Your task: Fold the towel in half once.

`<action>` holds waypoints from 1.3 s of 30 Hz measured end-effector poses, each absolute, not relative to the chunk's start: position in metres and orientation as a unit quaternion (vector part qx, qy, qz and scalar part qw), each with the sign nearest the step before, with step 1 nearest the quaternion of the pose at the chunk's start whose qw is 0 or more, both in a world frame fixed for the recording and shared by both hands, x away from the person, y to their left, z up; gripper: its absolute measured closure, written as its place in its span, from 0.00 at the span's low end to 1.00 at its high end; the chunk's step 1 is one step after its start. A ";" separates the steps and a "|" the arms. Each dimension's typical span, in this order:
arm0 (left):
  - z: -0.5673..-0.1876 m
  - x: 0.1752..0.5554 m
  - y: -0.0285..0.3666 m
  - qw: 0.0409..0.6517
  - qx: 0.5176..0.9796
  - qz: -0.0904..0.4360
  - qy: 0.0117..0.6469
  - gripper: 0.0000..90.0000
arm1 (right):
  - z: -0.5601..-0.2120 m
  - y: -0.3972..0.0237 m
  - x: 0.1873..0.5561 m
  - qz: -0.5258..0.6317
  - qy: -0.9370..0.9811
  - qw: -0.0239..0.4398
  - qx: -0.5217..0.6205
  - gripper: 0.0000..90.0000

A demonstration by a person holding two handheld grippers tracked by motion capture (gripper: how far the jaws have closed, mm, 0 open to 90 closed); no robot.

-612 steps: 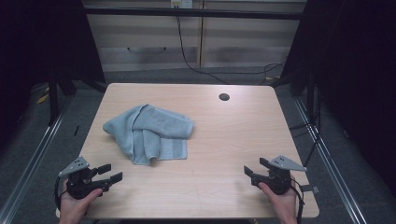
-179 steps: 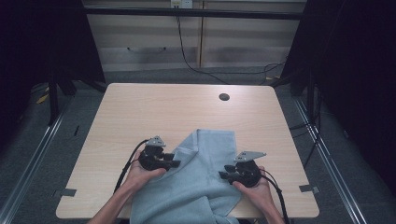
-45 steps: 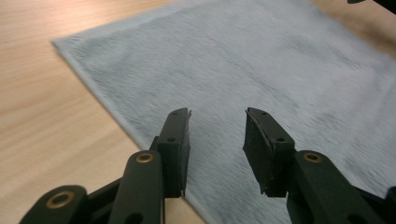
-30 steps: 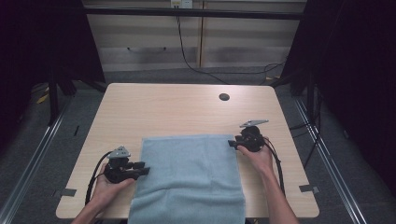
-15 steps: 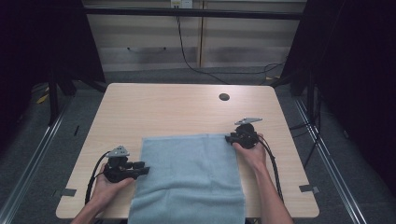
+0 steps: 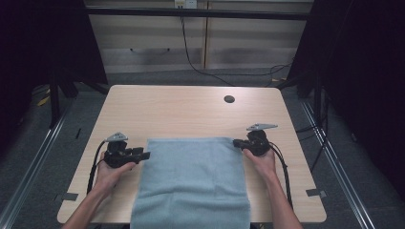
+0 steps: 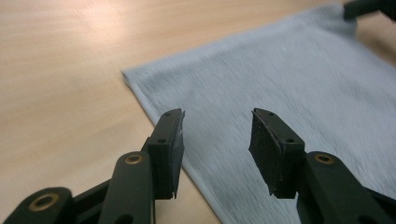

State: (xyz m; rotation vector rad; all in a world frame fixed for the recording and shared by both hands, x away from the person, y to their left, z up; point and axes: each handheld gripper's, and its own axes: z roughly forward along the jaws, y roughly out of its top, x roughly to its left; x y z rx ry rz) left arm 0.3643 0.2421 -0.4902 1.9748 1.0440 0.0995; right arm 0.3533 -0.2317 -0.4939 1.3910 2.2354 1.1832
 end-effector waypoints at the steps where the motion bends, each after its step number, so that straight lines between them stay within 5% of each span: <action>1: -0.491 0.370 0.242 0.431 0.797 0.041 0.422 0.58 | -0.494 -0.232 0.351 0.409 0.767 0.126 0.478 0.96; 27: -0.507 0.396 0.215 0.413 0.800 0.078 0.429 0.50 | -0.497 -0.236 0.333 0.432 0.760 0.113 0.473 0.96; 34: -0.507 0.382 0.207 0.405 0.838 0.067 0.361 0.88 | -0.498 -0.236 0.332 0.436 0.758 0.107 0.473 0.96; 39: -0.510 0.380 0.215 0.430 0.817 0.041 0.383 0.95 | -0.495 -0.233 0.330 0.440 0.760 0.101 0.467 0.96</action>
